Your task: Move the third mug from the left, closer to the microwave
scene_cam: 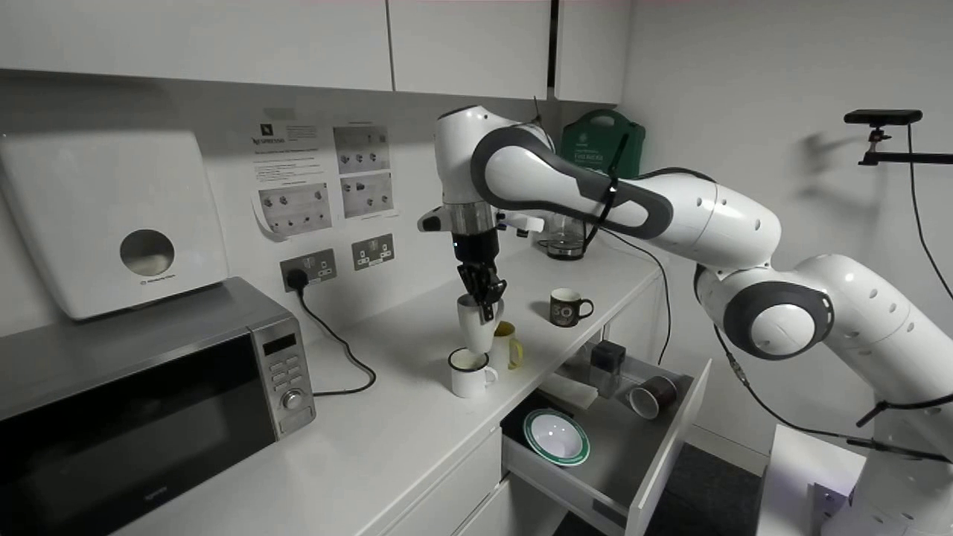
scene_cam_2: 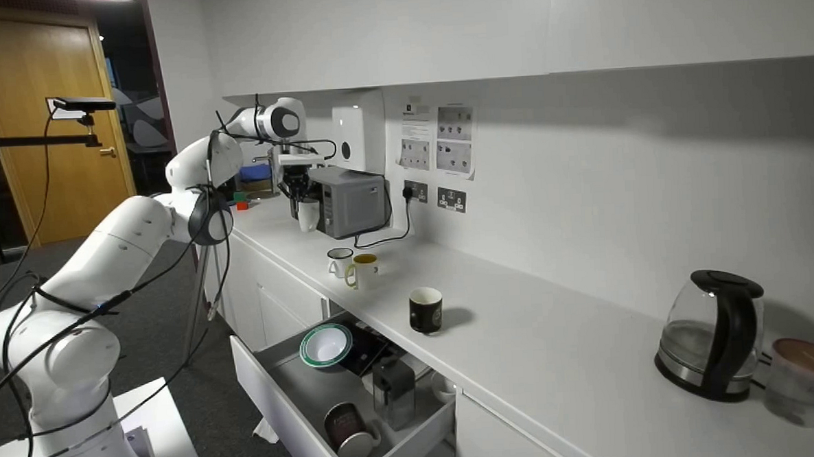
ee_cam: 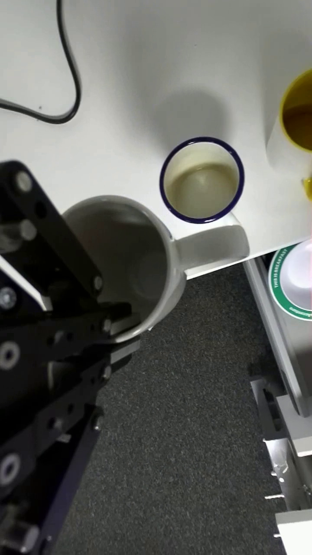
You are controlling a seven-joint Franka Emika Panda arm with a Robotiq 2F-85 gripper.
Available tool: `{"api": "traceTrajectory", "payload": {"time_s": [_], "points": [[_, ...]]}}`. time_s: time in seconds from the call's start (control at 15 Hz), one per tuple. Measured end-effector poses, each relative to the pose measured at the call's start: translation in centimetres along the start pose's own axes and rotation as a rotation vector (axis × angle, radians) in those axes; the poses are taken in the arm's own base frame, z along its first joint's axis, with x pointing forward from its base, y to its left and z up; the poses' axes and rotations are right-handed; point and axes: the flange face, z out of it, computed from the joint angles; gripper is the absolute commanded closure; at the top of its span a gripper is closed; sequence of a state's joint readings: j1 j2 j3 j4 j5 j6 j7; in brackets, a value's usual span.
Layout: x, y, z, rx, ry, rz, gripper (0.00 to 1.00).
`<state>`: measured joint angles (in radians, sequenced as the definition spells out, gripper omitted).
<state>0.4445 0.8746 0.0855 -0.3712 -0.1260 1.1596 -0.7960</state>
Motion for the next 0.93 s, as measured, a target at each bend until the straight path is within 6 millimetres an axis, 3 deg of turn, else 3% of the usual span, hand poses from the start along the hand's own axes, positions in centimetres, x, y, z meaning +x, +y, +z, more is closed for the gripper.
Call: {"api": "traceTrajectory", "payload": {"time_s": [0.47,0.93], "points": [[2.4,-0.5,-0.6,-0.040,0.106,-0.042,0.98],[4.4,-1.0,2.1,-0.016,0.082,-0.070,0.98]]}}
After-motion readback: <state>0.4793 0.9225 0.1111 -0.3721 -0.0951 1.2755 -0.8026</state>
